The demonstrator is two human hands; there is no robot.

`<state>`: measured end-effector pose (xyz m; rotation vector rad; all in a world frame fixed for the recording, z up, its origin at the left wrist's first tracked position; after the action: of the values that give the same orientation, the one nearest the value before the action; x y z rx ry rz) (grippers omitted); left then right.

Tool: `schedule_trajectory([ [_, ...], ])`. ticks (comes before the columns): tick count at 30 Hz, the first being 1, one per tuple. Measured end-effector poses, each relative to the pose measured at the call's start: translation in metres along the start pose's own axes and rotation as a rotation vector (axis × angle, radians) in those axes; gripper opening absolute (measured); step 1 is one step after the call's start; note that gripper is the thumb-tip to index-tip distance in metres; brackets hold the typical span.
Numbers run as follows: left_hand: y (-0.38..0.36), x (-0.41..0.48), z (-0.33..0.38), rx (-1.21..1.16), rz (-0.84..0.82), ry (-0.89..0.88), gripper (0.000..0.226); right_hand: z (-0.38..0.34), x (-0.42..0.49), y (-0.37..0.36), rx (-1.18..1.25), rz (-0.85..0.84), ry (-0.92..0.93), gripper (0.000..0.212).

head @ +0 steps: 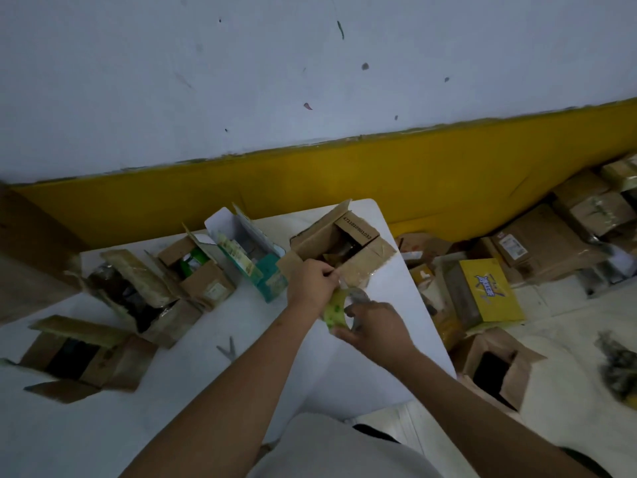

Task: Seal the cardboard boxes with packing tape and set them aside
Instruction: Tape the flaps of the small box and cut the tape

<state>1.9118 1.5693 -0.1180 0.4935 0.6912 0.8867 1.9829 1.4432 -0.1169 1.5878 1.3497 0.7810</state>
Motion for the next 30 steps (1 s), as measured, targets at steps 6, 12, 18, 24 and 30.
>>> schedule_trajectory([
  [6, 0.004, 0.004, 0.000, -0.031, -0.015, -0.008, 0.026, -0.006, -0.015, 0.005, 0.376, 0.045, -0.161, 0.047],
  [12, 0.006, 0.008, -0.001, 0.167, -0.139, 0.043, 0.032, 0.009, -0.011, 0.046, 0.793, 0.078, -0.342, 0.030],
  [18, 0.008, 0.012, -0.003, -0.049, -0.173, 0.086, 0.019, 0.011, 0.004, 0.051, 0.856, -0.018, -0.464, 0.041],
  [24, 0.037, -0.052, -0.030, -0.431, 0.271, 0.206, 0.023, 0.011, 0.006, 0.056, 0.956, -0.026, -0.505, 0.030],
  [30, -0.038, -0.052, -0.031, -1.013, -0.342, 0.614, 0.043, 0.006, 0.001, 0.049, 0.995, -0.043, -0.473, 0.022],
])
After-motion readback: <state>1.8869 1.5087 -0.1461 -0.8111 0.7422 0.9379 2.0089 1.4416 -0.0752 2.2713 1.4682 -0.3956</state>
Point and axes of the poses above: each hand's wrist, its own x-axis towards the middle knuckle, its own y-axis out of the back of the hand, z = x × y, the point moved 6 cm from there along x, towards the middle knuckle, and after that the axes turned 7 degrees about y, right-handed, at the moved point
